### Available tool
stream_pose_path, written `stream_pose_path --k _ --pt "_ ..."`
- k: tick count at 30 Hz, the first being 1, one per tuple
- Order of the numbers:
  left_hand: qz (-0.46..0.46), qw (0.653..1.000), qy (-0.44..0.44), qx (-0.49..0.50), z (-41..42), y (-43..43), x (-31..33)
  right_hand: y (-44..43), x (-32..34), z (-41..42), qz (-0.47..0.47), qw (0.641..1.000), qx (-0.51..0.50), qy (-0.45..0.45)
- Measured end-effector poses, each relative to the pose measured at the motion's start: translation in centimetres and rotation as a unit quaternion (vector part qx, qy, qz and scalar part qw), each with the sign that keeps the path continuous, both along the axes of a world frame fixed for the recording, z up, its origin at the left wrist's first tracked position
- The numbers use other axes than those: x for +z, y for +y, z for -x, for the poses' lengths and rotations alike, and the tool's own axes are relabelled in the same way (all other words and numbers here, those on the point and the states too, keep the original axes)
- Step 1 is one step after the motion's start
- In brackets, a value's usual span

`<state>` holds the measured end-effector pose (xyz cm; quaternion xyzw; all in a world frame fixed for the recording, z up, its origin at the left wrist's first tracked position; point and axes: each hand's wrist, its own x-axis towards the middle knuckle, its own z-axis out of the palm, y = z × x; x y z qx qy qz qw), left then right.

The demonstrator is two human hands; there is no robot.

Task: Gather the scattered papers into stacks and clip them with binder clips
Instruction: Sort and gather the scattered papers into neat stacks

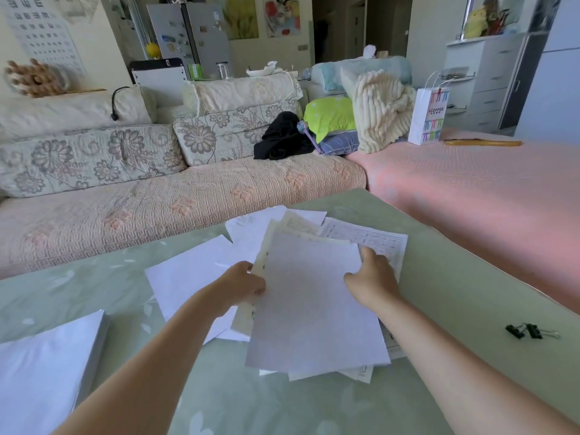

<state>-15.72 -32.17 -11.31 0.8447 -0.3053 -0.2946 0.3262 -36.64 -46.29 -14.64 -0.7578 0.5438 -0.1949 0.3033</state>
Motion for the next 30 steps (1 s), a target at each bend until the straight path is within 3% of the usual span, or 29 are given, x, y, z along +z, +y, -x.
stream_pose_path --k 4,9,13,16,19,23,30 --pt "-0.028 0.987 0.156 -0.041 0.1 3.7 -0.4 1.9 0.0 -0.7 -0.003 0.992 0.103 0.067" --pt "0.06 0.994 0.088 0.003 0.1 5.0 -1.0 3.6 0.1 -0.6 -0.019 0.987 0.156 0.021" --pt "0.085 0.992 0.083 0.03 0.4 5.4 -0.8 2.7 0.4 0.7 0.039 0.997 0.071 0.012" --pt "0.121 0.984 0.131 0.005 0.3 6.8 -0.8 1.2 0.7 1.9 0.045 0.998 -0.037 0.012" --pt "0.147 0.966 0.207 -0.05 0.5 8.2 -1.0 0.4 1.3 2.7 -0.021 0.99 -0.085 -0.106" --pt "0.157 0.957 0.238 -0.059 1.0 8.6 -1.5 -0.4 1.5 2.8 -0.15 0.946 -0.102 -0.267" --pt "0.076 0.985 0.154 0.025 1.0 6.3 -2.2 0.6 0.9 2.3 -0.129 0.976 0.018 -0.176"
